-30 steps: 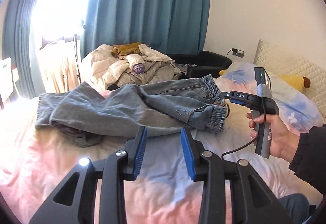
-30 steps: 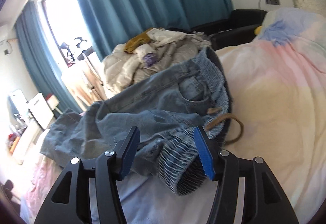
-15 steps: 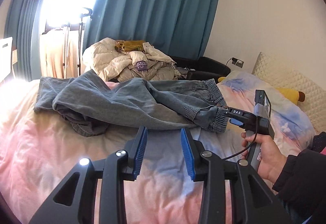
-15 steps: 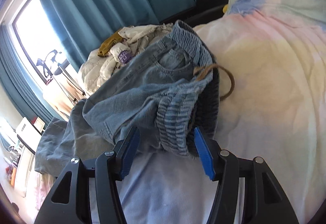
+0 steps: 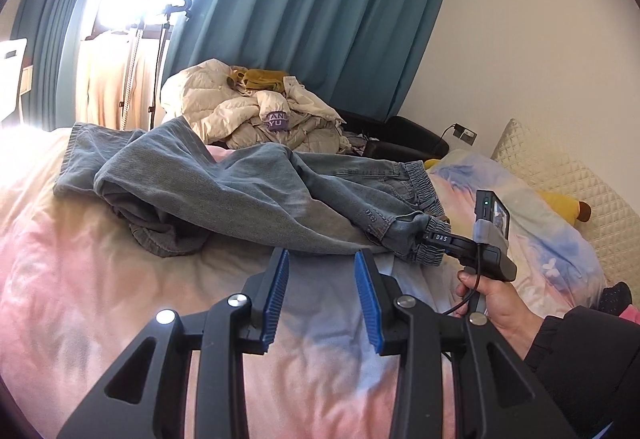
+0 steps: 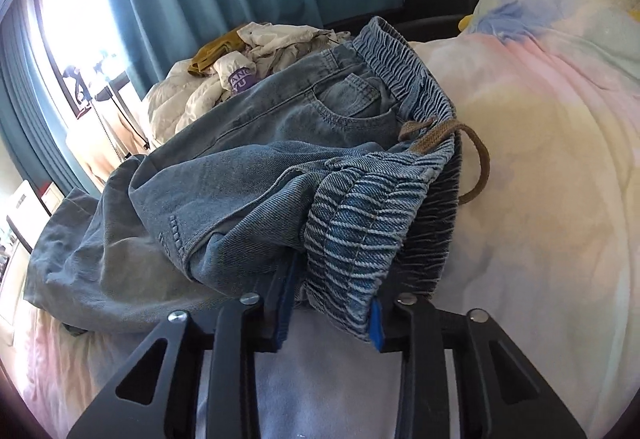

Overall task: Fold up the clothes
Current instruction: 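Lower the cuff onto the duvet and open the right tool, spreading the leg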

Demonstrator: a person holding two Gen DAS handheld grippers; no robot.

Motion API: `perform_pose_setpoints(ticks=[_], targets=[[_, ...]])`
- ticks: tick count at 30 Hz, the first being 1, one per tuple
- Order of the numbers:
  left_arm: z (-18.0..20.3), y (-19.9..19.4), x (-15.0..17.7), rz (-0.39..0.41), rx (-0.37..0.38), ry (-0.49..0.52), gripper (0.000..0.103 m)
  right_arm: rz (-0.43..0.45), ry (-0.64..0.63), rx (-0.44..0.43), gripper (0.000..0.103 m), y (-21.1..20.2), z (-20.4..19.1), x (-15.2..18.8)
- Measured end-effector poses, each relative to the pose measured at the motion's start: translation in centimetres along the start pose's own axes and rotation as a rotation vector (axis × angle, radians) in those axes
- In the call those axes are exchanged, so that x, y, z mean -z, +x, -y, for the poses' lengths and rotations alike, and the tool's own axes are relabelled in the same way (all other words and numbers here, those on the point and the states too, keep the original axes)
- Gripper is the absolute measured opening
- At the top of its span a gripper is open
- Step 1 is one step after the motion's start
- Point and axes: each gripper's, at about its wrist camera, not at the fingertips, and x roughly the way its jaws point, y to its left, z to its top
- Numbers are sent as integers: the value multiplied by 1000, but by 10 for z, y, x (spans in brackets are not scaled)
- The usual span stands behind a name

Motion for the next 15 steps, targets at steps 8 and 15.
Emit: perform_pose_setpoints(ticks=[8, 15], targets=[[-1, -4, 5, -8, -26, -30, 35, 106, -112, -14, 12, -66, -21, -4], [-2, -13, 2, 5, -26, -45, 35, 139, -90, 104, 12, -99, 12, -6]])
